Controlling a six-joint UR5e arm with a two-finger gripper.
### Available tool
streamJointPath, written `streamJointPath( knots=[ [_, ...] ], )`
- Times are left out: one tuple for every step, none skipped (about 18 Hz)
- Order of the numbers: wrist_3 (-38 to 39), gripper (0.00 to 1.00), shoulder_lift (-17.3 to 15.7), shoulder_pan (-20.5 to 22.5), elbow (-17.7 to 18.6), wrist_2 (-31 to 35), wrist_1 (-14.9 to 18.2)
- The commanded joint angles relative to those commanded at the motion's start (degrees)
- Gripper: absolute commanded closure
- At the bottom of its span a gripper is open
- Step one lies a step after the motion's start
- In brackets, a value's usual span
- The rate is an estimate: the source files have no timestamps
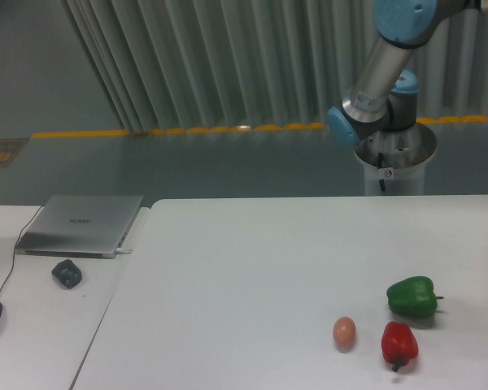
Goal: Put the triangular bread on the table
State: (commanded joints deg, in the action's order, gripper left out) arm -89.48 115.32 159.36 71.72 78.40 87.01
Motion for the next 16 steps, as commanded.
streamJointPath(
  knots=[
    [1.74, 0.85, -0.35, -1.05, 0.35, -0.26, 0.00],
    [5.59, 0.85, -0.88, -2.81, 0.44, -1.22, -0.09],
    [10.33, 0.85, -0.97, -4.30, 0.53, -2.71, -0.26],
    [13.42, 0.85, -1.23, -5.36, 0.79, -3.51, -0.44],
    [15.02, 0.85, -1.76, -6.42, 1.66, -3.52, -0.61],
    [15.21, 0.85, -2.11, -7.12, 2.37, -3.60, -0.79],
    [16.08, 0.84, -2.11, -7.74, 2.55, -3.78, -1.57],
    [18.87, 0.82, -1.94, -9.05, 2.64, -3.69, -2.80],
    [22.38, 0.81, -1.68, -10.11, 2.99, -3.52, -4.64],
    [25.11, 0.81, -1.59, -10.90, 3.86, -3.43, -6.92],
    [26.10, 0.81, -1.67, -11.43, 5.09, -3.25, -8.94],
    [26.28, 0.81, -1.76, -11.78, 6.58, -3.17, -10.70],
    [26.28, 0.81, -1.76, -11.96, 7.73, -2.73, -12.11],
    [26.28, 0.81, -1.76, -12.22, 8.26, -1.33, -13.17],
    [26.37, 0.81, -1.42, -13.45, 8.35, 2.16, -13.70],
    [26.20, 0.81, -1.06, -14.24, 8.53, 4.63, -13.80]
  ],
)
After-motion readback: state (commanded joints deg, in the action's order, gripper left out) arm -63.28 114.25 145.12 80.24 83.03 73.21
